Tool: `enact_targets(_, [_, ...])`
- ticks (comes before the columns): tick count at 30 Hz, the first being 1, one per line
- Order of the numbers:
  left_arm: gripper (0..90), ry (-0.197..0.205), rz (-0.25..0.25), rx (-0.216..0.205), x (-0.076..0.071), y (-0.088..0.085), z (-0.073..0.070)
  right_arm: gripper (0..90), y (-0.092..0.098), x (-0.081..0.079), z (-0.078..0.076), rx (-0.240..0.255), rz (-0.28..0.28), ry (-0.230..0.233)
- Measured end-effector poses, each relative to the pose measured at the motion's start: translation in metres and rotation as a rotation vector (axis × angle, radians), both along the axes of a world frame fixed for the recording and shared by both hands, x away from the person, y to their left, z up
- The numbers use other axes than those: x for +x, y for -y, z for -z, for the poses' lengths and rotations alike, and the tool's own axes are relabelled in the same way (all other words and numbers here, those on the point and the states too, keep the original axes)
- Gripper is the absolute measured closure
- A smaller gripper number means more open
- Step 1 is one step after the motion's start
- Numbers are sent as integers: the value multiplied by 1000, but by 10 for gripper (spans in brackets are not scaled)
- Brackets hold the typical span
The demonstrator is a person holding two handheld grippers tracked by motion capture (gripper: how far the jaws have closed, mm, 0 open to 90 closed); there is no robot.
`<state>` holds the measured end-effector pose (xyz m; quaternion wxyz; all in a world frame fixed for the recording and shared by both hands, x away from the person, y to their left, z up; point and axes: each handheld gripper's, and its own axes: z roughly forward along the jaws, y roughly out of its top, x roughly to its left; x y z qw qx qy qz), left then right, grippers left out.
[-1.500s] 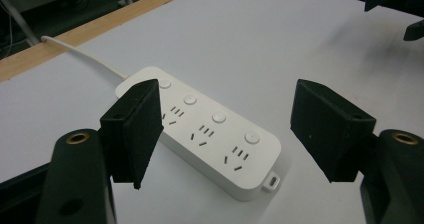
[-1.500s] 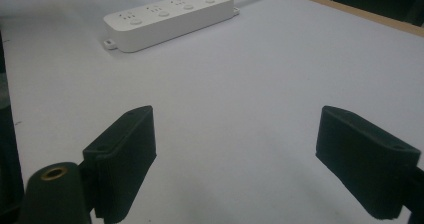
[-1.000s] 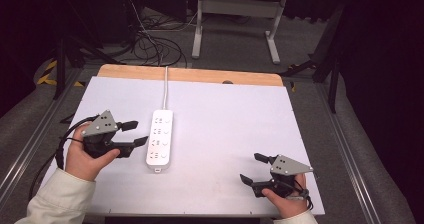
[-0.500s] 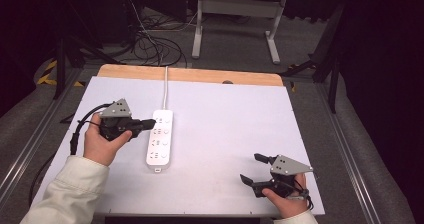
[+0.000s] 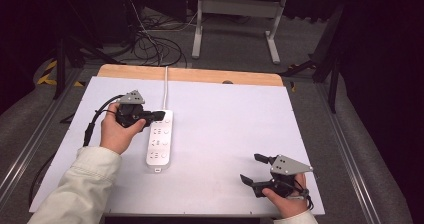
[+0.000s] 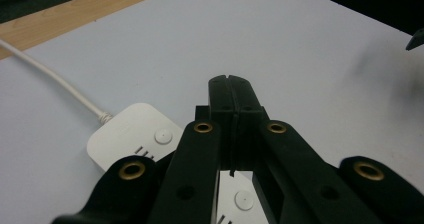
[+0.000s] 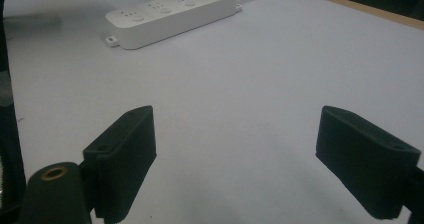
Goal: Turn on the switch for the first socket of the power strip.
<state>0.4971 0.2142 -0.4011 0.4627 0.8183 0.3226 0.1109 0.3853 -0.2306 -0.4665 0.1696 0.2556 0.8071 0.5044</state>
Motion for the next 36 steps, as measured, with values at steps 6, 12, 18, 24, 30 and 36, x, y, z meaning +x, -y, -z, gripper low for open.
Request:
enact_targets(6, [900,15,-4,46,10,7,9,165,1,0,0,5,-1,-1])
enact_targets(12, [900,29,-33,77,18,9,19,164,0,0,1,4,-3,-2])
enact_targets(18, [900,14,-53,89,25,11,28,165,1,0,1,4,-5,-4])
enact_targets(24, [900,3,-76,100,31,13,36,165,1,0,2,2,-8,-5])
enact_targets(30, [900,-13,-84,126,36,17,46,164,2,1,3,1,-10,-10])
enact_targets(36, [900,-17,-98,161,38,20,54,164,2,2,4,-3,-7,-14])
